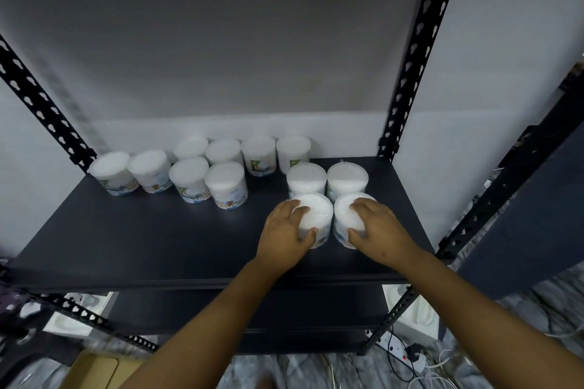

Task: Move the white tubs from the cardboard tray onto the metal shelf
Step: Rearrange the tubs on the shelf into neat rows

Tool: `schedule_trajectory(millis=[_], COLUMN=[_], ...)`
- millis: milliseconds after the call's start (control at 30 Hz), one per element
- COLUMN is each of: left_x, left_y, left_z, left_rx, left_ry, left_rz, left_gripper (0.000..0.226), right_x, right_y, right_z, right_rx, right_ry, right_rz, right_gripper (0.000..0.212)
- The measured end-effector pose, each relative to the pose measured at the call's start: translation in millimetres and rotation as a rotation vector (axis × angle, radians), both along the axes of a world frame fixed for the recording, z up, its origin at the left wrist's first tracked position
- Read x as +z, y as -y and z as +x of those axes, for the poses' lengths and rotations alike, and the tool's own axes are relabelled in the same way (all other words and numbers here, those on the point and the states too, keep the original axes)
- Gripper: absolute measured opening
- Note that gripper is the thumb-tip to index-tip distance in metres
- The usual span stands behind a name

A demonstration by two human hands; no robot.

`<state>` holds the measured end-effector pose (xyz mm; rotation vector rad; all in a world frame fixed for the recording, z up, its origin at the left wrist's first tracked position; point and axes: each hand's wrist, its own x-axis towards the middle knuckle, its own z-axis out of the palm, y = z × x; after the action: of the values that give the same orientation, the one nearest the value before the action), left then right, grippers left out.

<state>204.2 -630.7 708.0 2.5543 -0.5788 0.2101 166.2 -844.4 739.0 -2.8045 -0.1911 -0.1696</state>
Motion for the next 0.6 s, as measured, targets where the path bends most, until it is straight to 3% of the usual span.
schedule_trajectory(millis=[133,600], left_x=[0.9,2.6], left_y=[-0.5,3.5], left_z=[0.2,1.4], left_rx=[0.003,0.025], left_ry=[0.001,0.002], left_rz=[0.006,0.011], left_gripper=[0.054,0.057], right_x=[-3.6,-6.8], right_y=[0.5,2.9], right_z=[-0.3,0.6], right_rx=[-0.027,-0.015], right_ry=[-0.004,0.032], right_rz=[-0.026,-0.015], right_gripper=[0.059,0.052])
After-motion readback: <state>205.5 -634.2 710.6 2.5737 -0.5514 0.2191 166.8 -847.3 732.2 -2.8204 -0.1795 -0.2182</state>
